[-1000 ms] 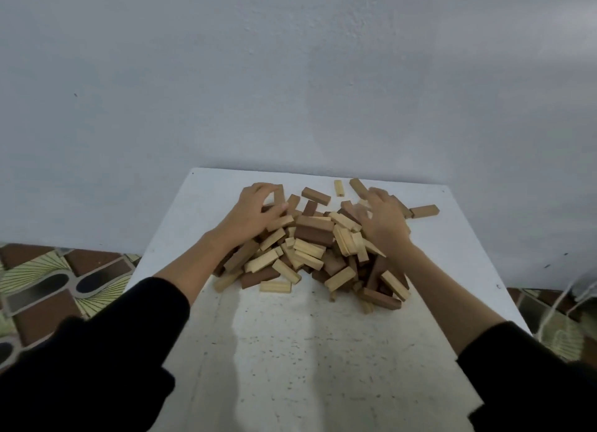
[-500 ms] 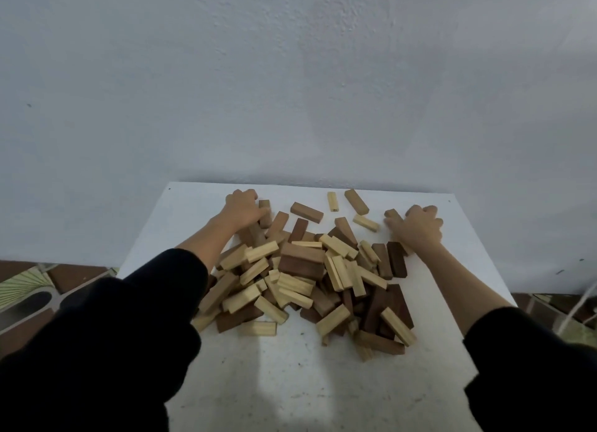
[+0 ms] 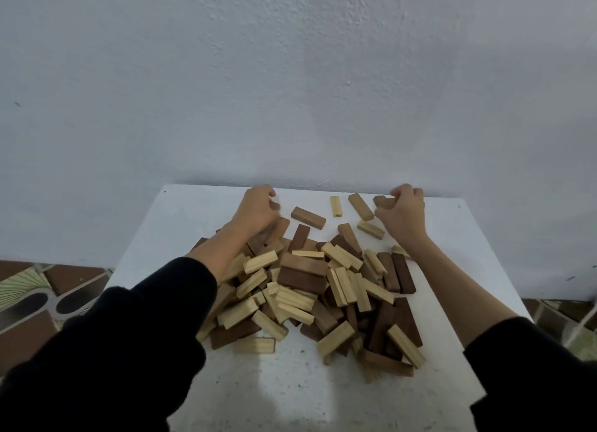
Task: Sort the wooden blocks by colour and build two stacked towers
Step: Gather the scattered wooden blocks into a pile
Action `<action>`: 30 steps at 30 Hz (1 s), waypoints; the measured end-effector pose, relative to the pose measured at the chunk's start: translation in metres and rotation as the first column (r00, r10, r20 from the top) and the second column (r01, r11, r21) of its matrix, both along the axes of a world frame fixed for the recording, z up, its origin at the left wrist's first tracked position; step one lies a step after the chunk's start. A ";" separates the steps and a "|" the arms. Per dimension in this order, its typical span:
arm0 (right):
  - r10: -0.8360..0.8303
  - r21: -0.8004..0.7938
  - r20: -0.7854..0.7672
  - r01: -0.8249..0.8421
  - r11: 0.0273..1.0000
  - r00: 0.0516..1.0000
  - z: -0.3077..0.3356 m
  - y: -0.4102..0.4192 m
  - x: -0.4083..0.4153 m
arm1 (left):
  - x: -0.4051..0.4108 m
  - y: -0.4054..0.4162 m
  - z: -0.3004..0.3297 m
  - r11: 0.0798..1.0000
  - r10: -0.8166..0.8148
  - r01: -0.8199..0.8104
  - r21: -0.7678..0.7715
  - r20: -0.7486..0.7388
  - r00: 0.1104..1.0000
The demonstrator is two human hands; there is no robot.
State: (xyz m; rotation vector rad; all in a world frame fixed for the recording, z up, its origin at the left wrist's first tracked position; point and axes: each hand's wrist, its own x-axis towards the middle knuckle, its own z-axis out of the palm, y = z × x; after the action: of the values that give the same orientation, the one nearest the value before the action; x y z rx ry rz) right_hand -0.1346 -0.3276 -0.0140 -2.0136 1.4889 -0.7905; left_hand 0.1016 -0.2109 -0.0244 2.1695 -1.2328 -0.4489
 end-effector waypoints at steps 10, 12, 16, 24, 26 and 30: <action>0.190 0.083 -0.386 -0.171 0.982 0.903 -0.014 -0.013 0.053 | -0.030 -0.025 0.007 0.892 -0.451 0.438 0.114 0.169 0.876; 0.174 0.065 -0.476 -0.163 0.984 0.862 -0.017 -0.013 0.056 | -0.030 -0.028 0.002 0.866 -0.496 0.465 0.184 0.211 0.842; 0.175 0.075 -0.455 -0.159 0.984 0.873 -0.016 -0.016 0.058 | -0.027 -0.033 0.001 0.854 -0.516 0.476 0.210 0.226 0.826; 0.263 0.163 -0.428 -0.213 0.963 0.865 -0.014 -0.014 0.094 | -0.012 -0.028 0.007 0.935 -0.353 0.343 0.086 0.266 0.897; 0.253 0.152 -0.476 -0.205 0.967 0.842 -0.013 -0.008 0.096 | -0.003 -0.020 0.009 0.941 -0.338 0.320 0.108 0.304 0.891; 0.293 0.175 -0.454 -0.238 0.955 0.842 -0.008 -0.005 0.093 | 0.018 0.000 0.009 0.952 -0.302 0.267 0.153 0.309 0.902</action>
State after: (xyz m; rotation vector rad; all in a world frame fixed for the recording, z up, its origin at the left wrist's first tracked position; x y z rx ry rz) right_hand -0.0420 -0.3326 -0.0216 -2.3672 1.4075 -0.0875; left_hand 0.1198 -0.2106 -0.0154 2.2226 -1.7625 -0.2795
